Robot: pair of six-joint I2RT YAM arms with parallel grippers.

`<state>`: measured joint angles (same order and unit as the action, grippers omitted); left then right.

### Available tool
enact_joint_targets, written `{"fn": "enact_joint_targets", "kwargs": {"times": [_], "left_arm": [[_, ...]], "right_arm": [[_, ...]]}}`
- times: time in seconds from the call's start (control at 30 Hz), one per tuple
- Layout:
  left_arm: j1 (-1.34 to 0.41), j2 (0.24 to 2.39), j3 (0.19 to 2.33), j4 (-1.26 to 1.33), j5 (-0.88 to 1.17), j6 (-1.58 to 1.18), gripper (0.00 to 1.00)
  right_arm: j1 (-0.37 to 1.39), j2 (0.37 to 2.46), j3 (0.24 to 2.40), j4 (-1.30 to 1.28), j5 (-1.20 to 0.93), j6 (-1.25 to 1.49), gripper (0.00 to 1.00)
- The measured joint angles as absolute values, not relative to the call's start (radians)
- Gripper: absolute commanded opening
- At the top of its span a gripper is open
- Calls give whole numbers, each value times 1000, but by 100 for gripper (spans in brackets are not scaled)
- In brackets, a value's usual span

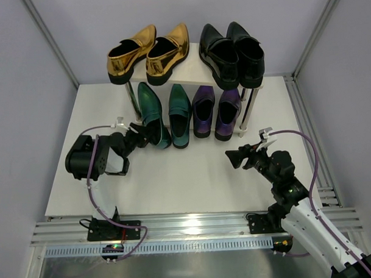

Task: Place and organize the shoes onto the shoe shelf

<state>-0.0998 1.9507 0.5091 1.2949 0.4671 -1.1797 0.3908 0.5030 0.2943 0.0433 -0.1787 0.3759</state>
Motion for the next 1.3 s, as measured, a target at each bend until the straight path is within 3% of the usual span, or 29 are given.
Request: {"fn": "enact_joint_targets", "kwargs": {"times": [0.13, 0.17, 0.33, 0.53, 0.77, 0.93, 1.3], "left_arm": [[-97, 1936, 519, 1261, 477, -1210, 30], [-96, 1929, 521, 1250, 477, -1224, 21], [-96, 1885, 540, 1209, 483, -1278, 1], [-96, 1755, 585, 1162, 508, -1300, 0], [-107, 1474, 742, 601, 455, -1079, 0], [-109, 1468, 844, 346, 372, -934, 0], [-121, 1657, 886, 210, 322, -850, 0]], "right_arm": [[391, 496, 294, 43, -178, 376, 72], [391, 493, 294, 43, -178, 376, 72], [391, 488, 294, 43, -178, 376, 72], [391, 488, 294, 43, -178, 376, 72], [391, 492, 293, 47, -178, 378, 72], [391, 498, 293, 56, -179, 383, 72], [392, 497, 293, 56, -179, 392, 72]]}}
